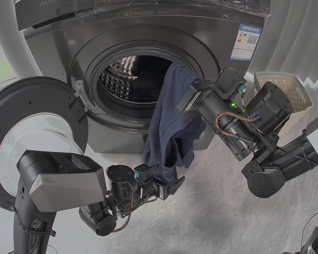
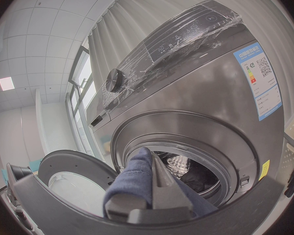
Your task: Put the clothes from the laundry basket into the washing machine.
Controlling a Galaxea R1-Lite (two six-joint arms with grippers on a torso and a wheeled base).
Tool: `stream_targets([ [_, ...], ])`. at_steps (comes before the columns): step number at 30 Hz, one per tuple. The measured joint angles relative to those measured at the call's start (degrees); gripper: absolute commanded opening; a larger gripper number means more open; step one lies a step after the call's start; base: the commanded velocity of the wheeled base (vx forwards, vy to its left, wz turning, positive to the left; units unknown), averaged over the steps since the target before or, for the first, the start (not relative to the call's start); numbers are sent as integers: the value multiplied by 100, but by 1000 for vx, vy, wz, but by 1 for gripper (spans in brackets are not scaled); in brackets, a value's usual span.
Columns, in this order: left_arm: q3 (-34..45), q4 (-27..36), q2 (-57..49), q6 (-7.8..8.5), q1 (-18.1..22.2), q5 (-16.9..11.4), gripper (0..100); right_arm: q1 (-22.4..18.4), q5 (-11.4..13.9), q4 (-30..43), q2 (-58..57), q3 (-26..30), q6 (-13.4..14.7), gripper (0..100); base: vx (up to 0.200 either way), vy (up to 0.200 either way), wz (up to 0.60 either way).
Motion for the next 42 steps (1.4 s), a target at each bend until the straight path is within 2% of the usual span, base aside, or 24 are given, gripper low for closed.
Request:
stream_targets([
  [1,-79,0,44,0,20,38,0,6,0,0,1,1,0,0,0,0,0],
  [5,-335,2,165,4,74,127,0,11,4,-6,12,20,4,0,0,0,0],
  [11,-757,2,330,-2,138,455,0,11,9,-69,17,56,15,0,0,0,0],
  [18,-833,5,112,11,299,550,0,-62,11,-88,-7,257,20,0,0,0,0],
  [25,-77,2,-803,6,406,514,0,-250,39,-96,-137,734,140,0,0,0,0],
  [33,1106,18,-2239,12,577,395,0,-490,171,-299,-358,1586,246,0,0,0,0],
  [42,1384,13,-3424,-76,1189,315,0,-711,204,-447,-488,2089,263,0,0,0,0],
])
